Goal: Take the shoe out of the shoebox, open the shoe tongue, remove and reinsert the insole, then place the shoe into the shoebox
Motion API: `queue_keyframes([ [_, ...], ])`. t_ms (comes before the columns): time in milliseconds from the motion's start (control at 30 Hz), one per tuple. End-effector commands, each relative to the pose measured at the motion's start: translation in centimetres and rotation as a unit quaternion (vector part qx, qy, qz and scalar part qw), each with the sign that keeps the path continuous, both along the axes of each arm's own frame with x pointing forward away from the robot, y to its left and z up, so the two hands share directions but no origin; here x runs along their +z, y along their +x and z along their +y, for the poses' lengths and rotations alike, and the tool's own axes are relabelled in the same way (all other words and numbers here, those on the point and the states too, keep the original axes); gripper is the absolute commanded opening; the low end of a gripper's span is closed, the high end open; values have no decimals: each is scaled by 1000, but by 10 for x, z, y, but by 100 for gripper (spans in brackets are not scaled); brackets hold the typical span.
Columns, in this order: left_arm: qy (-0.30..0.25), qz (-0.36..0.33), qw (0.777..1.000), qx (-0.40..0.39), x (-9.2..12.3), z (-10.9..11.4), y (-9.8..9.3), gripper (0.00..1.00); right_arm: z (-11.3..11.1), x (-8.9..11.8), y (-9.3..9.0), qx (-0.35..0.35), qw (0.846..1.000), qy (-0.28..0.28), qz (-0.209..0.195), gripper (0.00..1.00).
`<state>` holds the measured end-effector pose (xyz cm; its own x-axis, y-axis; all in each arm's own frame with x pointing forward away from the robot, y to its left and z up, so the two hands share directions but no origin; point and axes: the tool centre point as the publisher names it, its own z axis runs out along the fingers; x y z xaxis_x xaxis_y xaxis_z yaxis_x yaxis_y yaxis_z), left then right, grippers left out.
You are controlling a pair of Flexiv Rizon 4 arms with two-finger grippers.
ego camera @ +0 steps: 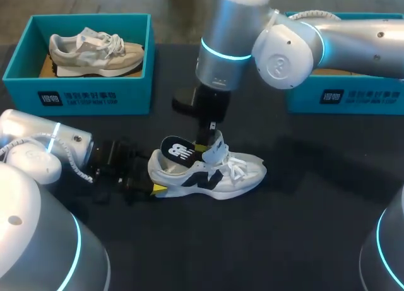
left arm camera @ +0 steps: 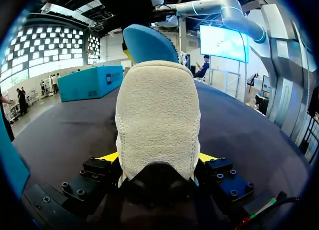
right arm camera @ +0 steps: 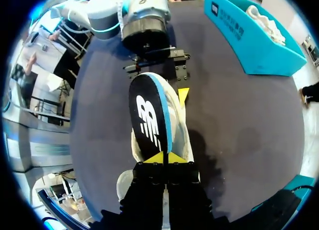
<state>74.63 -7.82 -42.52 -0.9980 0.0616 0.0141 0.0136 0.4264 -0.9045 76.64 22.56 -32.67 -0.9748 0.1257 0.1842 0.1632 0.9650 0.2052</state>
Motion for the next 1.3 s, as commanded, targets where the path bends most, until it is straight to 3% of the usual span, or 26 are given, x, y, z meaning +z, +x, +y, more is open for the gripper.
queue_keyframes([
  [33, 1, 0, 1000, 0, -3, -1, 1, 0, 7, 0, 1, 7, 1000, 3, 4, 0],
  [533, 1, 0, 1000, 0, -3, -1, 1, 0, 37, 4, 14, 29, 999, 22, 18, 0],
  [1133, 1, 0, 1000, 0, -3, -1, 1, 0, 49, 11, 18, 37, 999, 35, 11, 0],
  [1200, 1, 0, 1000, 0, -3, -1, 1, 0, 50, 11, 18, 37, 999, 37, 10, 14],
  [1300, 1, 0, 1000, 0, -3, -1, 1, 0, 49, 11, 17, 36, 999, 38, 8, 18],
])
